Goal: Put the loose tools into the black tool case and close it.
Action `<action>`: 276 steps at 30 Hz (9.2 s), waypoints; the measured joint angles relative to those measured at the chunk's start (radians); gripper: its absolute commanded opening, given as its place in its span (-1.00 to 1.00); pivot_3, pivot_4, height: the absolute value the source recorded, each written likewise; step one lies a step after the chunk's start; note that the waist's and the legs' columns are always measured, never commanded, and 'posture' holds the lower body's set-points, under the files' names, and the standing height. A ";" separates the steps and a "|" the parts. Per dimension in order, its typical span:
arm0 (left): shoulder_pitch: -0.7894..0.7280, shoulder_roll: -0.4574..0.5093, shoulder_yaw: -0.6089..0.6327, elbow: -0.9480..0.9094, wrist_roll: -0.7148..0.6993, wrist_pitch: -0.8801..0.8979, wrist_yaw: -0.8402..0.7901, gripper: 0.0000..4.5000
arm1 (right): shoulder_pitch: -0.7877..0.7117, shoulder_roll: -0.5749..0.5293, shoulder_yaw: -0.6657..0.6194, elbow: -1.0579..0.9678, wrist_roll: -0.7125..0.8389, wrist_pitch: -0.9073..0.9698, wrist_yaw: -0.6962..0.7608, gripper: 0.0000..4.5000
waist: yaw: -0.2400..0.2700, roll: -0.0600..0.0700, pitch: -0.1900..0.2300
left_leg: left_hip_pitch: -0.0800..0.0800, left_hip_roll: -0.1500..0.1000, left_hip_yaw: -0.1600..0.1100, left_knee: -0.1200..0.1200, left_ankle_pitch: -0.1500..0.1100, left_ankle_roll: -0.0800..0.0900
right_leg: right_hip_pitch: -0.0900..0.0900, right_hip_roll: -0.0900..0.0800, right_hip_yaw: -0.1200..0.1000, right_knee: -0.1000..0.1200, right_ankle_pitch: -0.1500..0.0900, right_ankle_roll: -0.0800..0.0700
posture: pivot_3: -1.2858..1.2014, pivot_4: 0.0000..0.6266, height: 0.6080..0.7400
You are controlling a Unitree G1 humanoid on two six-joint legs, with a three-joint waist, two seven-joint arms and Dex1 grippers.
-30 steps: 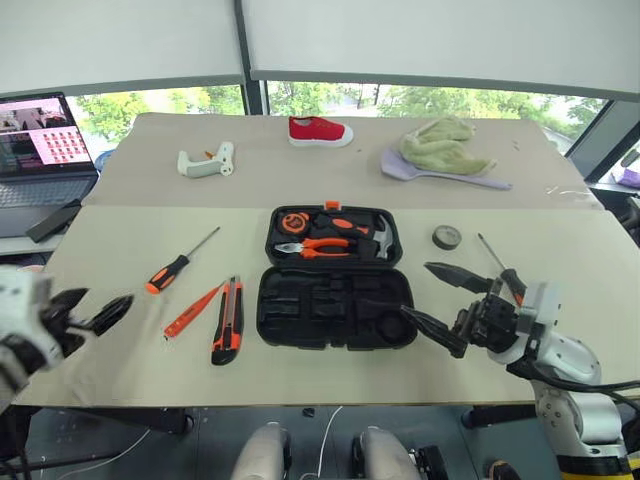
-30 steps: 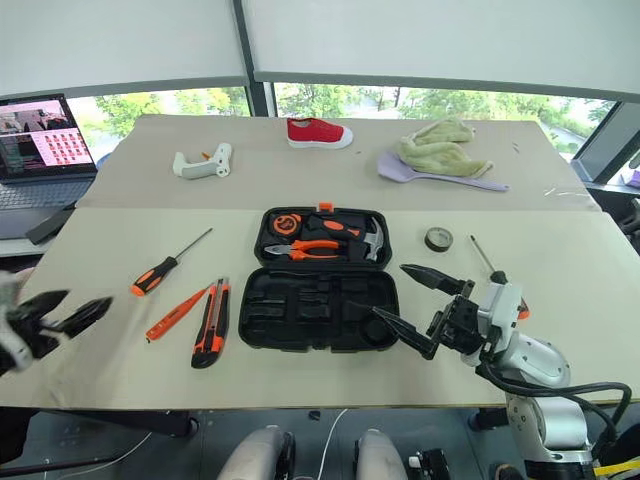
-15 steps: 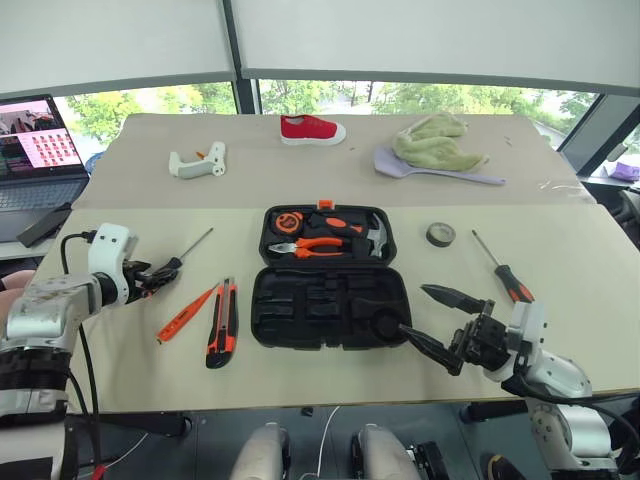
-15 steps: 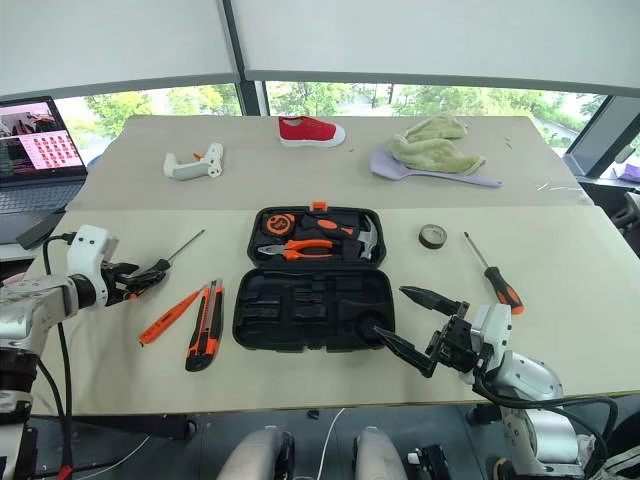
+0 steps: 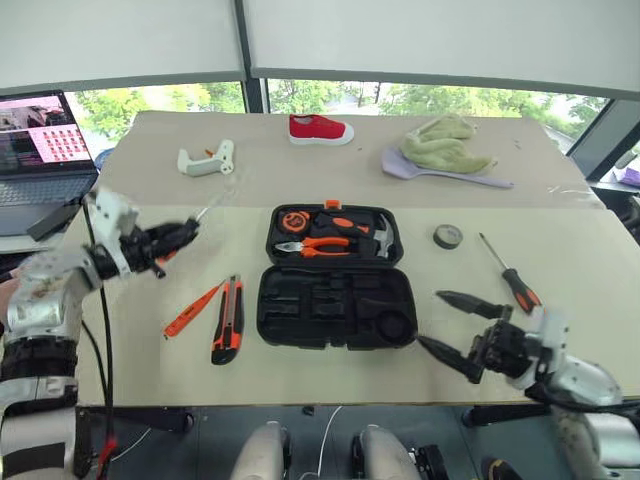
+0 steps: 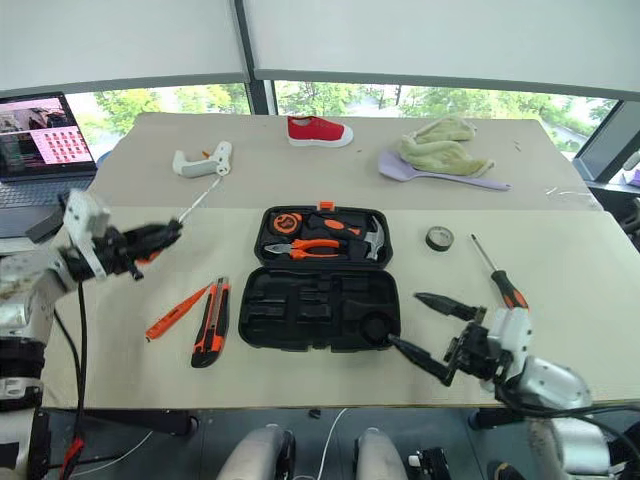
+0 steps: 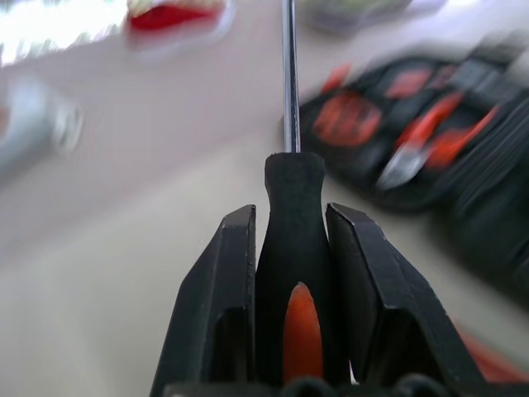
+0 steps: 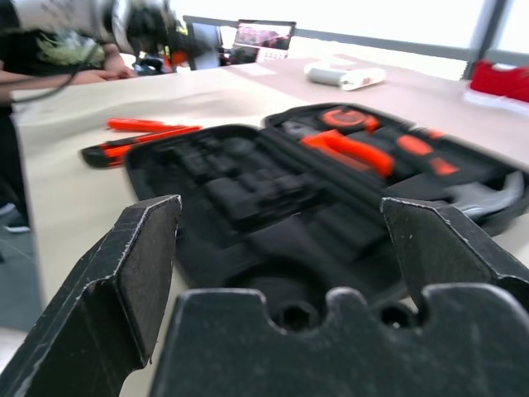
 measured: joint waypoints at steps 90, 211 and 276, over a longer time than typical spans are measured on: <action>0.004 -0.350 -0.213 -0.042 0.091 -0.188 -0.107 -0.99 | 0.154 0.050 -0.148 -0.159 0.059 0.216 -0.144 1.00 | -0.005 0.004 0.000 | -0.006 -0.004 -0.003 0.012 -0.003 0.007 | 0.000 -0.001 0.001 0.003 -0.001 0.007 | 0.03 -0.52 1.00; 0.793 -0.197 0.100 -0.545 -0.048 -0.200 0.136 1.00 | -0.761 0.142 0.548 0.410 -0.517 0.301 0.042 -0.99 | -0.029 0.017 0.000 | -0.002 0.000 0.006 0.001 -0.004 0.009 | -0.002 -0.008 0.003 -0.010 0.005 0.006 | 0.03 -0.52 1.00; 0.705 -0.053 0.198 -0.367 0.051 0.110 0.368 -0.78 | -0.184 0.004 0.102 0.001 -0.019 0.112 0.176 1.00 | -0.022 0.010 -0.007 | -0.004 0.010 0.005 -0.006 -0.007 0.004 | -0.002 -0.011 0.001 -0.023 0.008 0.000 | 0.03 -0.52 1.00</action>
